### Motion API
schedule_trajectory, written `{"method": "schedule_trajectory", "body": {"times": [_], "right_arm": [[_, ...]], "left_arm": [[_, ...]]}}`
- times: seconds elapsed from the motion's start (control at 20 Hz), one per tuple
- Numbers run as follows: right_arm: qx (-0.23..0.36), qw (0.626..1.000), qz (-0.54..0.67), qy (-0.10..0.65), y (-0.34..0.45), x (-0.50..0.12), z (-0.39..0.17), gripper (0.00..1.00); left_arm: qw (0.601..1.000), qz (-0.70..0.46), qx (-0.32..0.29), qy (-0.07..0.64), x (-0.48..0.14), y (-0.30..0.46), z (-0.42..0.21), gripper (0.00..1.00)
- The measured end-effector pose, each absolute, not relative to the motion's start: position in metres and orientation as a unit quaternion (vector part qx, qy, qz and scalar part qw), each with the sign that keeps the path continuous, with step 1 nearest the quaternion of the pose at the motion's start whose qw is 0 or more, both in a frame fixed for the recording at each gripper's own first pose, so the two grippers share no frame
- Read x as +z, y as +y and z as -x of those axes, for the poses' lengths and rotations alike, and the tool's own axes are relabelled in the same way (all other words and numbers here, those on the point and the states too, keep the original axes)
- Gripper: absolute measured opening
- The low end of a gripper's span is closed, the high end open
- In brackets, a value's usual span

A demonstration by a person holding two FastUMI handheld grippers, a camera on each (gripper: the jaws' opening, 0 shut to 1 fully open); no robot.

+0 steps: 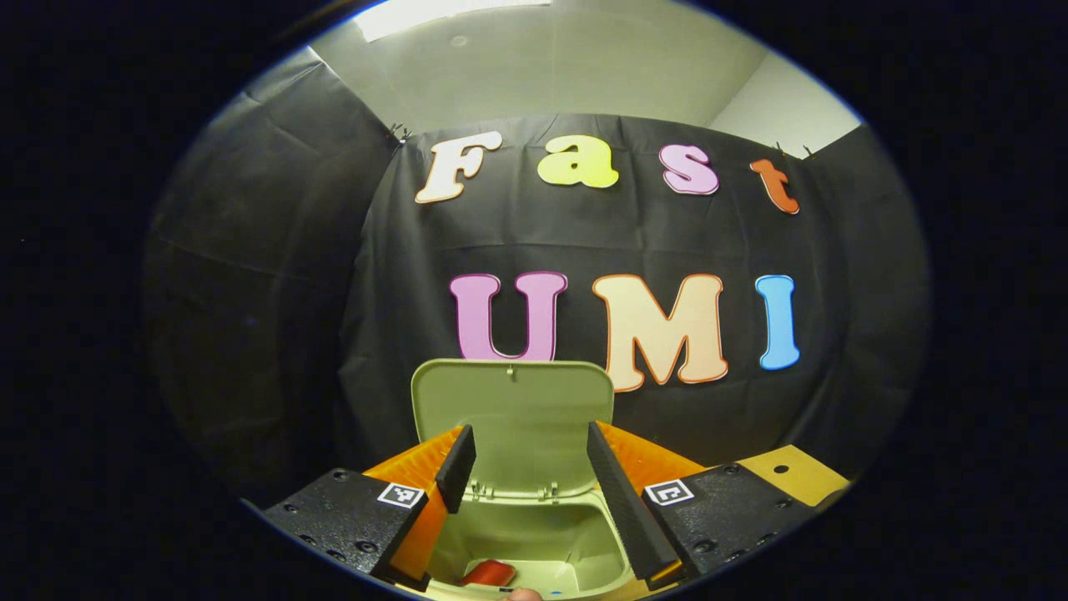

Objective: Press the lid of the desktop garbage bin to open it, pick up the crumpled paper on the desktop and throw it into the bin, then pick up the pop can on the desktop and drop it into the bin, and finally close the garbage bin lid.

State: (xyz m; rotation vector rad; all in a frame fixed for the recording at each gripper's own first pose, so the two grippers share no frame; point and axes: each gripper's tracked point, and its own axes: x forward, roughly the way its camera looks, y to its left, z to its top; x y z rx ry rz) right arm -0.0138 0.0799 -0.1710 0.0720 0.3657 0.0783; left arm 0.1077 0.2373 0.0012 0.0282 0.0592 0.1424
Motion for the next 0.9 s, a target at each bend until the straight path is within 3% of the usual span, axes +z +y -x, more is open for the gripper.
{"method": "schedule_trajectory", "body": {"times": [0.4,0.8,0.9], "right_arm": [[-0.012,0.981,-0.058,0.183,0.09,-0.181,0.015,0.98],[-0.034,0.978,-0.056,0.195,0.079,-0.191,0.018,0.98],[-0.03,0.978,-0.056,0.198,0.077,-0.192,0.018,0.98]], "left_arm": [[0.999,-0.006,0.035,-0.022,0.058,0.247,-0.17,0.8],[0.997,0.001,0.042,0.069,0.009,0.267,-0.21,0.81],[0.997,-0.002,0.044,0.06,0.013,0.267,-0.208,0.81]]}}
